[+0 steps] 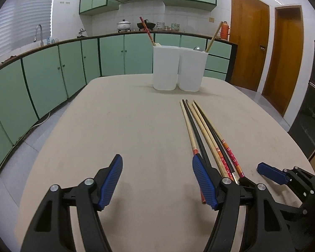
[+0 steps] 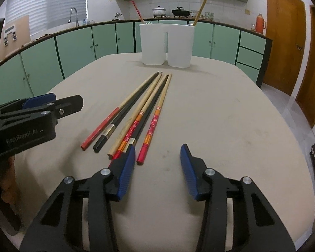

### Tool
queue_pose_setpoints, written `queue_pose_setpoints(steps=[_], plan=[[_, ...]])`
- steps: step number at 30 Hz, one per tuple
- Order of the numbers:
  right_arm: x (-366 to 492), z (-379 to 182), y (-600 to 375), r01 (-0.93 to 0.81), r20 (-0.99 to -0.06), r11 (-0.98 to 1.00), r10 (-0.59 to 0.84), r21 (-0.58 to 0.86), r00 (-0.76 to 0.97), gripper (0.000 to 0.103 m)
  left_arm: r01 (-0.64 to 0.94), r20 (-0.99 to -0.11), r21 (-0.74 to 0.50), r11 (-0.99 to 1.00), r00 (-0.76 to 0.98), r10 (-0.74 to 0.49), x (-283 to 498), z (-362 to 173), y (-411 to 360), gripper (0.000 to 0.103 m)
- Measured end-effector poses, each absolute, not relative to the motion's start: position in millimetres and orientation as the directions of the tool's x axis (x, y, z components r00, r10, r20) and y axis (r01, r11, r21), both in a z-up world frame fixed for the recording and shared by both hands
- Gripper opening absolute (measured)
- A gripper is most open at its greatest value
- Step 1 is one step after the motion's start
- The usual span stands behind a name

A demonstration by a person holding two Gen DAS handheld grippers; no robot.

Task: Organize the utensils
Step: 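Move both tools back down over the remaining chopsticks, then grasp a red-orange chopstick with the right tool while the left grasps a red chopstick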

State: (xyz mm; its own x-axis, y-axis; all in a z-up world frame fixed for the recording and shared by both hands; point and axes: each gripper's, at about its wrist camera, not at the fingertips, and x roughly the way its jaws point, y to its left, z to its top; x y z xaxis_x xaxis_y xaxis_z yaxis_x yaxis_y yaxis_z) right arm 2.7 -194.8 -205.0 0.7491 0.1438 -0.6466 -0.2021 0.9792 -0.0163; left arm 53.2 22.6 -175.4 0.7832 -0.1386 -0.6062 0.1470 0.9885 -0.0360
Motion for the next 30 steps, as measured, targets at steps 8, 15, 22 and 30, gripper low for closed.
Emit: queue_pose_setpoints(steps=[8,15,22,30], plan=[[4.3,-206.9,-193.4,-0.192,-0.635,0.981,0.128,-0.034,0.762,0.021,0.16,-0.615,-0.044,0.986,0.773,-0.153,50.7,-175.7,18.4,0.068],[7.8,-206.8,-203.4,-0.176,-0.629,0.984,0.131,-0.009,0.766,0.006,0.188,-0.631,-0.037,0.981,0.757,-0.169,48.0,-178.5,6.2,0.068],[8.9,-205.3,-216.2,-0.14,-0.628,0.99,0.121,0.019,0.769,0.005,0.189,-0.667,-0.034,0.981,0.727,-0.163,50.7,-186.8,-3.4,0.068],[8.3,-206.7,-218.1,-0.144,-0.627,0.989,0.136,0.038,0.767,0.005,0.17,-0.706,-0.032,0.985,0.694,-0.142,56.6,-196.4,-5.0,0.064]])
